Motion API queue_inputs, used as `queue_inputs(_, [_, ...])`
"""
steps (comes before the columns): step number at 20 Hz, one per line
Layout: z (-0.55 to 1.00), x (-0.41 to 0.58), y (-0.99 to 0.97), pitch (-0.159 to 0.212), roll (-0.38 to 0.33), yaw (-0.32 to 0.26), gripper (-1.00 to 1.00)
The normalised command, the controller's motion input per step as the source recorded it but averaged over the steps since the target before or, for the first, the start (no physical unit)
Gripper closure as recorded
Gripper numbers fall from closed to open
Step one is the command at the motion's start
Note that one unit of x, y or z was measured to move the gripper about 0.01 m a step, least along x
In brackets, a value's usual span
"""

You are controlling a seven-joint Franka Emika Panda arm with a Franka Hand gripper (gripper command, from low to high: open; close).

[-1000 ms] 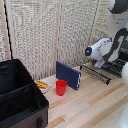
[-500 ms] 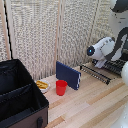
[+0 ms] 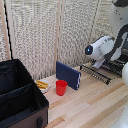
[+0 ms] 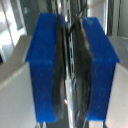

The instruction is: With care, position your gripper close to the oven tray handle. Make sure to grip the handle tightly. Delicately and attentively pull the tray out from the oven.

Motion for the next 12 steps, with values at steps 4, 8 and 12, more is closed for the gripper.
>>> queue_inputs(4, [0.0, 0.0, 0.86, 0.0, 0.0, 0.038, 1.0])
queue_inputs(8, [0.0, 0.016, 0.93, 0.0, 0.0, 0.017, 1.0])
queue_inputs(12, [0.0, 0.045, 0.73, 0.005, 0.0, 0.025, 1.0])
